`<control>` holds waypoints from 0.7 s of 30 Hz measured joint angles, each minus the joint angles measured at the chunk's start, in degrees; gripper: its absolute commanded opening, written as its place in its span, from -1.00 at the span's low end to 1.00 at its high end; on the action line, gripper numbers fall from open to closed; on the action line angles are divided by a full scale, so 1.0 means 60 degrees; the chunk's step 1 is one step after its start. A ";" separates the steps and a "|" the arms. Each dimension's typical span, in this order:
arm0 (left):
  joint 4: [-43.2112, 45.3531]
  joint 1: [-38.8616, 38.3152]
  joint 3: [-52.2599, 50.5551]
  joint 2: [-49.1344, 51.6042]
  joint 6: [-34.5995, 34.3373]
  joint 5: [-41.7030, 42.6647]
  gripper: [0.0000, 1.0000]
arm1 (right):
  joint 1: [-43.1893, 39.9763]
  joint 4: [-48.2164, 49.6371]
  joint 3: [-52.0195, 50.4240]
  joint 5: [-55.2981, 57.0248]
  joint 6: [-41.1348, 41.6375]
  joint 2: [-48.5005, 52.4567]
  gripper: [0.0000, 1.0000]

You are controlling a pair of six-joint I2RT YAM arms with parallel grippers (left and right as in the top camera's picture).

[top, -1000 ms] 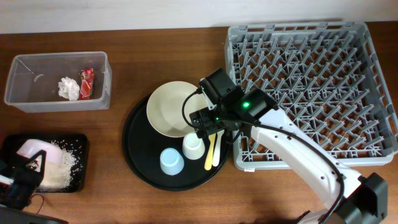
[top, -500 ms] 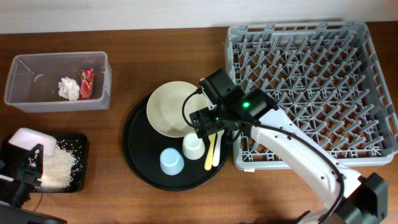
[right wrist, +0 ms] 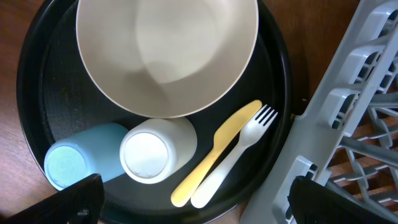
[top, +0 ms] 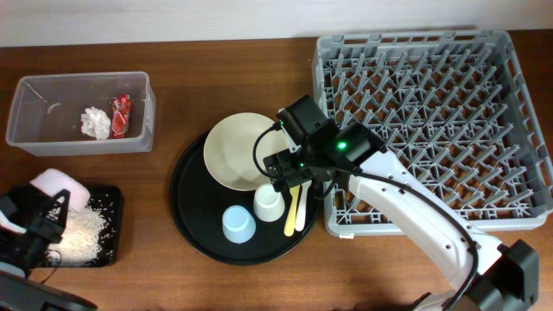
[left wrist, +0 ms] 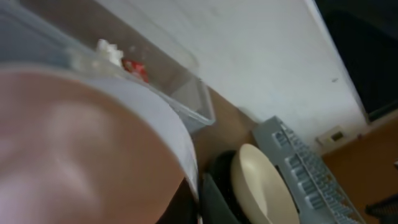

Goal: Sort waste into correct bins and load items into the dishwasher rack
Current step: 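Return the empty pink bowl to the round tray and release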

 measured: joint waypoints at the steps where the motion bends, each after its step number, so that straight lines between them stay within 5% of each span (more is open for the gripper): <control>1: 0.0342 -0.0015 -0.0015 0.0000 -0.0481 -0.0113 -0.99 | 0.0000 0.0000 0.0000 0.0000 -0.0004 0.0000 0.96; 6: 0.2419 -0.1115 0.0102 0.0015 -0.3461 -0.0546 -0.99 | 0.0000 -0.0007 0.0000 0.0000 0.0000 0.0000 0.96; 12: 0.2772 -0.2816 0.0576 -0.0266 -0.5876 -0.1424 -0.99 | 0.0000 -0.0004 0.0000 0.0000 0.0000 0.0000 0.96; 21: -0.1719 -0.5595 0.0750 -0.4105 -0.6142 -0.6164 -0.99 | 0.0000 0.0000 0.0000 0.0000 -0.0007 0.0000 0.97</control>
